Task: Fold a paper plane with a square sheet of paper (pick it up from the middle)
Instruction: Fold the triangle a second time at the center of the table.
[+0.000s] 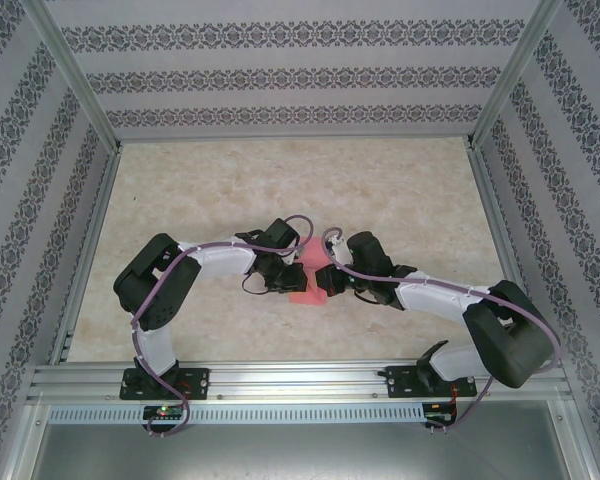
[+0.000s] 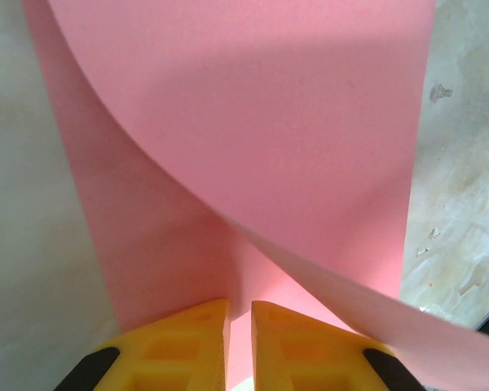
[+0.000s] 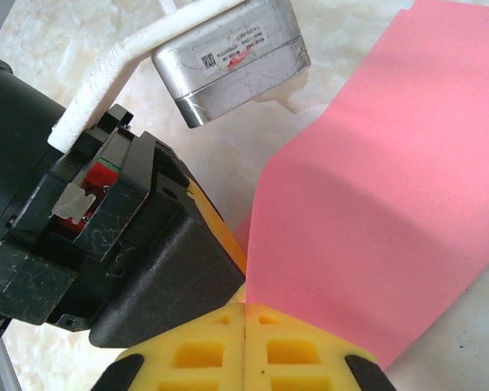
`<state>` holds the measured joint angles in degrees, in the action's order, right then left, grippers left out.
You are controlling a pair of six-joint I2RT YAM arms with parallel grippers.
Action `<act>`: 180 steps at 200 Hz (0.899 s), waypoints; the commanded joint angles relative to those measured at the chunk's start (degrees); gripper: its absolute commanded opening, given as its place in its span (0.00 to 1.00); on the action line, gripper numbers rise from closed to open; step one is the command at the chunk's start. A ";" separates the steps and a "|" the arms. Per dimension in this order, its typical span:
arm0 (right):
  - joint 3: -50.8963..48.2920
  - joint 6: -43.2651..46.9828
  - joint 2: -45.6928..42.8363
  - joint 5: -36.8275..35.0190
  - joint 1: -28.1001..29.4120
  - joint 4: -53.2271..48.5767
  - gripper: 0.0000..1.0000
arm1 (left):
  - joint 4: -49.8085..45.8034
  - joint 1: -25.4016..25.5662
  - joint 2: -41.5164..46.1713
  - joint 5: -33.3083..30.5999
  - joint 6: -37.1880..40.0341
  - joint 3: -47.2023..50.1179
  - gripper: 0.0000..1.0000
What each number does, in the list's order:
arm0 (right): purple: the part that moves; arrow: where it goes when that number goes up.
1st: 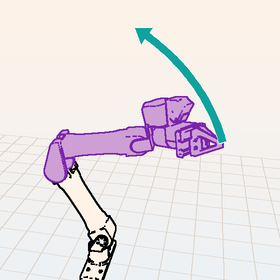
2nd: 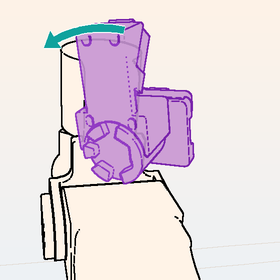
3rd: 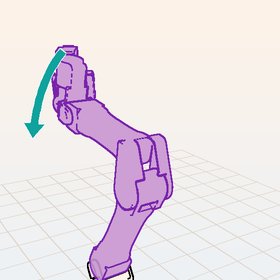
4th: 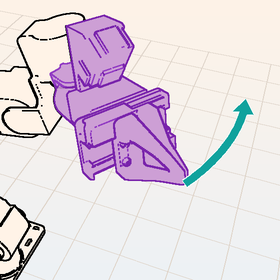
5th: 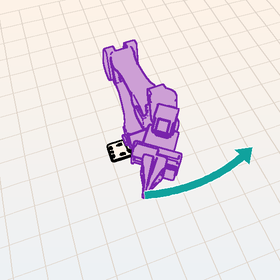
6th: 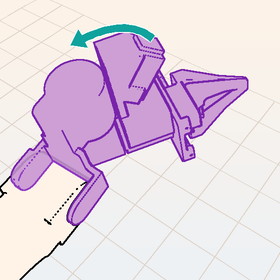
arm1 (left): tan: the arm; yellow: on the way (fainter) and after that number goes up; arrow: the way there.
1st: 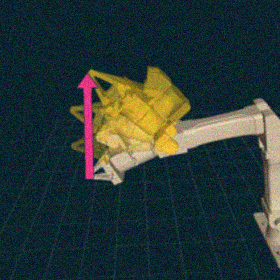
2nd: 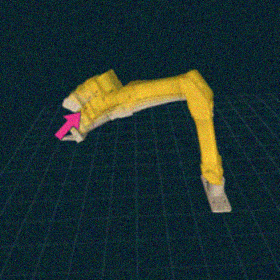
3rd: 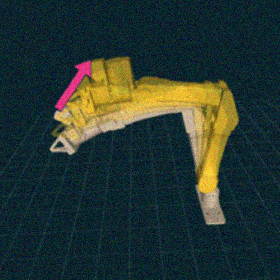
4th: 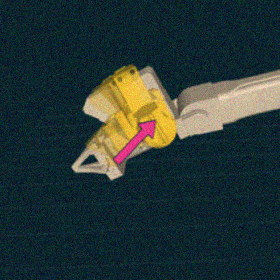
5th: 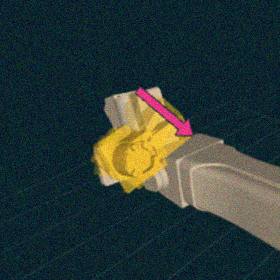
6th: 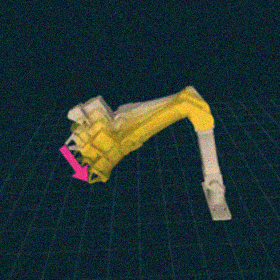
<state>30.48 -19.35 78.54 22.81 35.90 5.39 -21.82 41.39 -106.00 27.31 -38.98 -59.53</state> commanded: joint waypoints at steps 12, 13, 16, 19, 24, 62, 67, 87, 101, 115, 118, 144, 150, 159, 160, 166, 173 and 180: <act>-0.21 1.07 0.92 1.09 -1.34 0.14 0.00 | -1.12 0.71 -0.68 -0.55 1.54 -1.08 0.17; -0.18 1.07 0.96 1.09 -1.44 0.10 0.00 | -1.12 0.71 -0.69 -0.53 1.54 -1.10 0.17; -0.16 1.14 1.24 1.13 -1.52 -0.04 0.00 | -1.07 0.71 -0.64 -0.46 1.56 -1.11 0.17; -0.18 1.11 1.58 1.36 -1.76 -0.04 0.00 | -1.11 0.74 -0.67 -0.34 1.63 -1.13 0.17; -0.24 1.03 2.05 1.68 -2.07 -0.03 0.00 | -1.11 0.71 -0.64 -0.34 1.69 -1.18 0.17; 1.09 -0.20 6.34 4.47 -3.65 0.39 0.01 | -1.18 0.71 -0.36 0.14 2.07 -1.72 0.19; 1.39 -0.40 6.97 4.54 -3.73 0.25 0.01 | -1.27 0.72 -0.40 0.22 2.16 -1.77 0.19; 1.77 -0.76 8.24 4.55 -4.13 0.46 0.02 | -1.62 0.71 -0.42 0.36 2.51 -1.98 0.20; 2.19 -0.90 8.79 4.36 -4.35 0.22 0.02 | -1.81 0.71 -0.37 0.31 2.68 -2.04 0.20; 2.56 -0.68 9.03 3.86 -4.46 -0.68 0.02 | -1.90 0.71 -0.28 0.29 2.78 -1.92 0.20; 2.57 -0.67 9.08 3.71 -4.58 -0.78 0.02 | -1.97 0.71 -0.30 0.23 2.82 -1.93 0.20; 3.08 -0.10 8.50 3.57 -4.87 -2.01 0.03 | -2.13 0.71 -0.40 0.07 2.90 -2.01 0.20; 3.33 0.12 8.35 3.43 -5.03 -2.53 0.03 | -2.17 0.71 -0.40 0.11 2.94 -2.12 0.20; 3.57 0.55 8.17 3.30 -5.16 -3.19 0.03 | -2.34 0.74 -0.36 -0.12 3.07 -2.13 0.20; 3.60 0.64 8.19 3.30 -5.15 -3.19 0.03 | -2.34 0.72 -0.36 -0.13 3.14 -2.11 0.20; 3.77 0.84 8.13 3.25 -5.23 -3.50 0.03 | -2.43 0.72 -0.51 -0.15 3.16 -2.16 0.20; 3.94 1.09 8.20 3.21 -5.32 -3.78 0.03 | -2.43 0.71 -0.53 -0.08 3.13 -2.17 0.20; 4.21 1.30 8.40 3.13 -5.38 -4.14 0.03 | -2.47 0.71 -0.66 -0.11 3.13 -2.20 0.20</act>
<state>32.88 -19.59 87.07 25.80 31.33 2.74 -22.46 41.39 -106.00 27.35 -37.47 -60.29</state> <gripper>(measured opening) 0.049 0.201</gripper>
